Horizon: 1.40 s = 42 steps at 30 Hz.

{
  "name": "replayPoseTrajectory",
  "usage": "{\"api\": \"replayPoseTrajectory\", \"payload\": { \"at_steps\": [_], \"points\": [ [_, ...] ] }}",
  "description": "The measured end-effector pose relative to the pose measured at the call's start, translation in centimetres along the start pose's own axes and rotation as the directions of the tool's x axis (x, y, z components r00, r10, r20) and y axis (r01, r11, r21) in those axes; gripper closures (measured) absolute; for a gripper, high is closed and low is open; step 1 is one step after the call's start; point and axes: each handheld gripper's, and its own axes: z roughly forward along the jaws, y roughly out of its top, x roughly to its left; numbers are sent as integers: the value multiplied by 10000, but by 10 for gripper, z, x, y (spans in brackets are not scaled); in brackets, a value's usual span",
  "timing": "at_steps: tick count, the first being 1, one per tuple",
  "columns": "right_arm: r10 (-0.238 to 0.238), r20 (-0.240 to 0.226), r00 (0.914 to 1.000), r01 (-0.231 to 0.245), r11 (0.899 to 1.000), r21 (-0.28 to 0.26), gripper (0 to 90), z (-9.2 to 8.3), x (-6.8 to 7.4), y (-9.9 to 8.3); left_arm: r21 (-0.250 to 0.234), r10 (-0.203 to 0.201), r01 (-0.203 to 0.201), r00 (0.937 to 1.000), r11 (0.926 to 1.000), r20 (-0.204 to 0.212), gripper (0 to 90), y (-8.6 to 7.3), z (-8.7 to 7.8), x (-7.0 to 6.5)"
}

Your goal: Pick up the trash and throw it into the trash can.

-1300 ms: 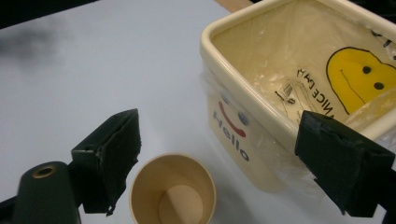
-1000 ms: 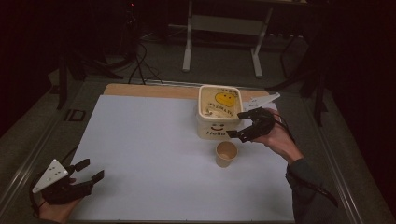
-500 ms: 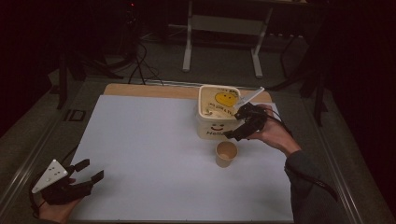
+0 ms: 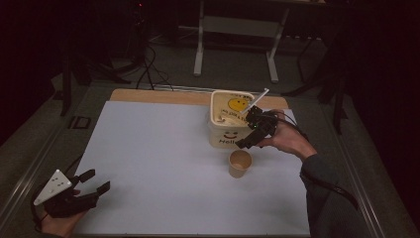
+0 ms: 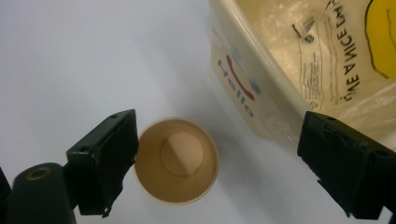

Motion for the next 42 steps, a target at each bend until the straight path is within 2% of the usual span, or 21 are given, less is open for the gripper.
{"api": "replayPoseTrajectory", "payload": {
  "at_steps": [15, 24, 42],
  "points": [
    [363, -276, 9990, -334, 9945, 988, 98, 7, 2, 5, 13, -11, 11, 10000, 10000, 21, 294, 0, 0, 0],
    [361, -358, 9987, -312, 9911, 1293, 96, 12, 5, 6, 2, -24, 24, 10000, 10000, 18, 294, 0, 0, 0],
    [360, -513, 9980, -260, 9827, 1832, 96, 42, 14, -6, 22, -19, 19, 10000, 10000, -3, 294, -1, 0, 1]
  ]
}}
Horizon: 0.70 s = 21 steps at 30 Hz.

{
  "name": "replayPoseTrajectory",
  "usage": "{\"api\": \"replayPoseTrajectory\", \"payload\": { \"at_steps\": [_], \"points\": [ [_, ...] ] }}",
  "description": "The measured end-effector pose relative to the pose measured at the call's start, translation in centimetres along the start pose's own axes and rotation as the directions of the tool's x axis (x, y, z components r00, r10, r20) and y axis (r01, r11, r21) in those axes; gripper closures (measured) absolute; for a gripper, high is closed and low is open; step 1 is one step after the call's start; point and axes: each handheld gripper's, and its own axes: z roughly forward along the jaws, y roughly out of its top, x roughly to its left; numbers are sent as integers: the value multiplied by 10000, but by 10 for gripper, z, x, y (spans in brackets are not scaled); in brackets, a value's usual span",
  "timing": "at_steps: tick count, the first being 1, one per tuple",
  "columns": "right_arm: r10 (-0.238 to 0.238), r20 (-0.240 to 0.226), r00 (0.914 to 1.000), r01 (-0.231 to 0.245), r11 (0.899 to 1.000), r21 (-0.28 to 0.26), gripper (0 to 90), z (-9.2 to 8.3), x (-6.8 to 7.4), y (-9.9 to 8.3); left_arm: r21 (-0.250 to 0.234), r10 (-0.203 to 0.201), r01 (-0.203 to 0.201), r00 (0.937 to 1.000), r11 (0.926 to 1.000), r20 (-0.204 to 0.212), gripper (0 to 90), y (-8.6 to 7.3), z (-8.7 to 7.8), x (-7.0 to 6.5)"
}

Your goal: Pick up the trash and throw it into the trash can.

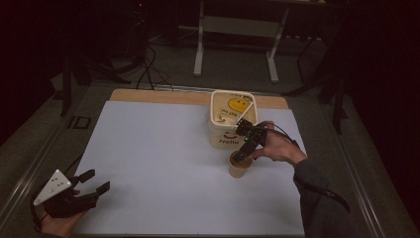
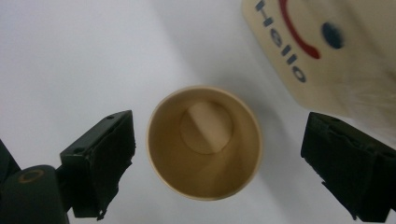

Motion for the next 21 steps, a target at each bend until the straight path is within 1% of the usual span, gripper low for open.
{"api": "replayPoseTrajectory", "payload": {
  "at_steps": [9, 12, 15, 17, 21],
  "points": [
    [-30, -139, 9999, 34, 9997, 232, 95, 14, 2, -4, -2, 3, -3, 10000, 10000, -3, 294, 0, 0, 0],
    [30, -149, 9999, -26, 9996, 288, 95, 16, 3, -5, -4, 7, -7, 10000, 10000, -10, 294, 0, 0, 0],
    [24, -151, 9999, -18, 9993, 371, 95, 19, 3, -5, -4, 5, -5, 10000, 10000, -10, 294, 0, 0, 0],
    [-63, -142, 9999, 68, 9991, 411, 95, 21, 3, -5, -4, 7, -7, 10000, 10000, -10, 294, 0, 0, 0],
    [-14, -190, 9998, 25, 9986, 537, 95, 24, 3, -6, -1, -1, 1, 10000, 10000, -14, 294, 0, 0, 0]
  ]
}}
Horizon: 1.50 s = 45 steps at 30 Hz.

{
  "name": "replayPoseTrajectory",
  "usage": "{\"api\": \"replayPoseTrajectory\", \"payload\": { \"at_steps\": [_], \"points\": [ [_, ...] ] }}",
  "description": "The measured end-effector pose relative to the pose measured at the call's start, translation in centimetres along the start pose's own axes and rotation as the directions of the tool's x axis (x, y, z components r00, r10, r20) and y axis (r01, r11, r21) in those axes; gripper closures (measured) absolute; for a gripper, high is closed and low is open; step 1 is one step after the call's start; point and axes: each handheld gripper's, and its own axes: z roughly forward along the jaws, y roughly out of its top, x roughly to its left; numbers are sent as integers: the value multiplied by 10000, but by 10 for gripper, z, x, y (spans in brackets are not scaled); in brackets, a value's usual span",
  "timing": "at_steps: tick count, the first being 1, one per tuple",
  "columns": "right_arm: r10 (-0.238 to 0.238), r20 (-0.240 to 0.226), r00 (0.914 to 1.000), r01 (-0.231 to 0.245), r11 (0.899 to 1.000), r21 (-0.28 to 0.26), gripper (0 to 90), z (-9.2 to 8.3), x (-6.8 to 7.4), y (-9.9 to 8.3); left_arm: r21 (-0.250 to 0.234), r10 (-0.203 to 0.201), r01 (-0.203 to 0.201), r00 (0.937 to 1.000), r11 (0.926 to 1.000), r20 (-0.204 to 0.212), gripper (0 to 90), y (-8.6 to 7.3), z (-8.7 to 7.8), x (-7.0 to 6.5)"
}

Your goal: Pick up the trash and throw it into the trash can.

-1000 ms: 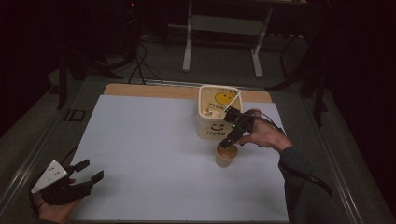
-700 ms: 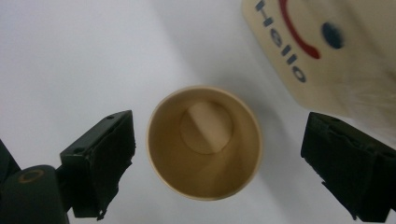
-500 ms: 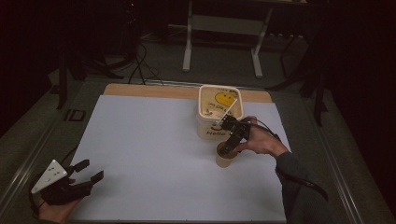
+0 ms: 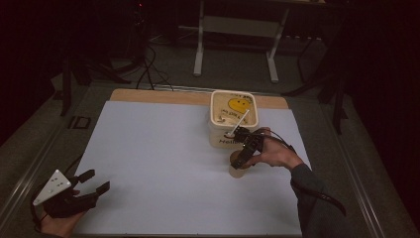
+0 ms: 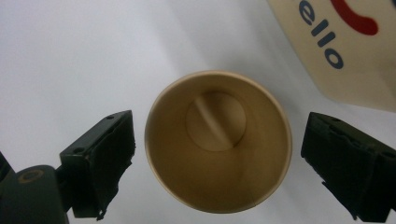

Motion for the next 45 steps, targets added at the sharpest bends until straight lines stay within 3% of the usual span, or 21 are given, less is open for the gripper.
{"api": "replayPoseTrajectory", "payload": {
  "at_steps": [15, 26, 45],
  "points": [
    [-72, 23, 10000, 71, 9988, 488, 98, 13, 1, 2, -1, 2, -2, 10000, 10000, -1, 295, 0, 0, 0],
    [-293, 23, 9996, 291, 9965, 783, 187, 18, 2, 3, 6, 3, -3, 10000, 10000, -2, 297, 0, 0, 0],
    [-480, -211, 9986, 490, 9975, 506, 189, -28, 0, 5, 15, -16, 16, 10000, 10000, -5, 298, 0, 0, 0]
  ]
}}
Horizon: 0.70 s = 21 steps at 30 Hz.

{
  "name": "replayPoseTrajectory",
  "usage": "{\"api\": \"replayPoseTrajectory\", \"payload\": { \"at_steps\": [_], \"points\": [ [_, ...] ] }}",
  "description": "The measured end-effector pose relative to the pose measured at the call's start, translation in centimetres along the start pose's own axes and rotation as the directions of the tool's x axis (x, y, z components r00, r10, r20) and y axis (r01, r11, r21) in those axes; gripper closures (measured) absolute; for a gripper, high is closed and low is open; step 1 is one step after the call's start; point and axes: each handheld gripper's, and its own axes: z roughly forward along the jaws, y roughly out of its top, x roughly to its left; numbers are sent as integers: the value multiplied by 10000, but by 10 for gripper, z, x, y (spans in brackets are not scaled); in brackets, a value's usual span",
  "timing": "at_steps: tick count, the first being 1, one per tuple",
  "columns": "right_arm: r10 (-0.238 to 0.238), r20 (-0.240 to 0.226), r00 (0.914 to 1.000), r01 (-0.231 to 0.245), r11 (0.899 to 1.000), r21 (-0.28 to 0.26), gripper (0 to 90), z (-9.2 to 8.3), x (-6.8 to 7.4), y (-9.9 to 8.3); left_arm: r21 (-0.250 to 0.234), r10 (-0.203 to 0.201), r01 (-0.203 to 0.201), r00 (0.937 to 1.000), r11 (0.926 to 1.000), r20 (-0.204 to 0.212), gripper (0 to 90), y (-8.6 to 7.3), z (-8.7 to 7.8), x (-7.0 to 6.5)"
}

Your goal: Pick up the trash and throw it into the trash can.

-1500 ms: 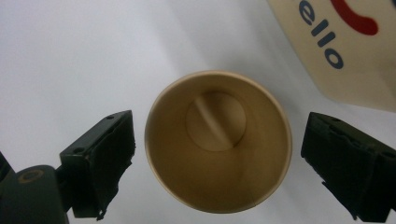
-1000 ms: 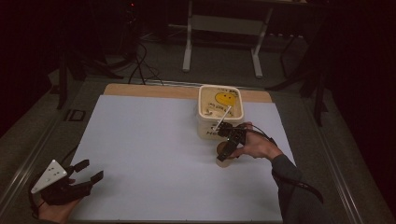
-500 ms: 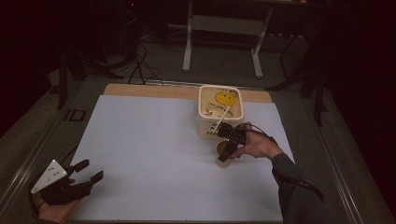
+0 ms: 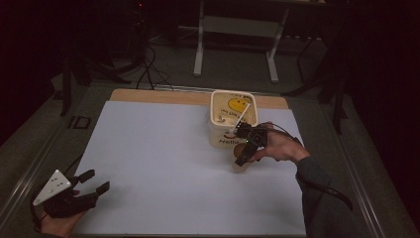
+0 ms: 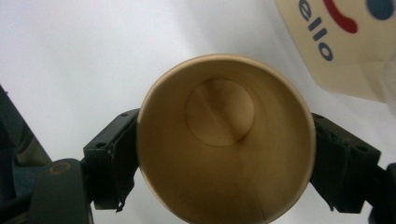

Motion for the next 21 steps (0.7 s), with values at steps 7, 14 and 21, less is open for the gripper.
{"api": "replayPoseTrajectory", "payload": {
  "at_steps": [7, 14, 21],
  "points": [
    [-174, 5, 9998, 174, 9998, -40, 189, -15, 2, 2, 16, 10, -10, 10000, 10000, 5, 300, 0, 0, 0],
    [-324, 30, 9995, 325, 9994, -141, 189, -28, 3, 5, 19, 5, -5, 10000, 10000, 6, 300, 0, 0, 0],
    [-384, 178, 9991, 387, 9991, -149, 189, -40, 4, 9, 61, -10, 10, 10000, 10000, -16, 303, 0, 1, 0]
  ]
}}
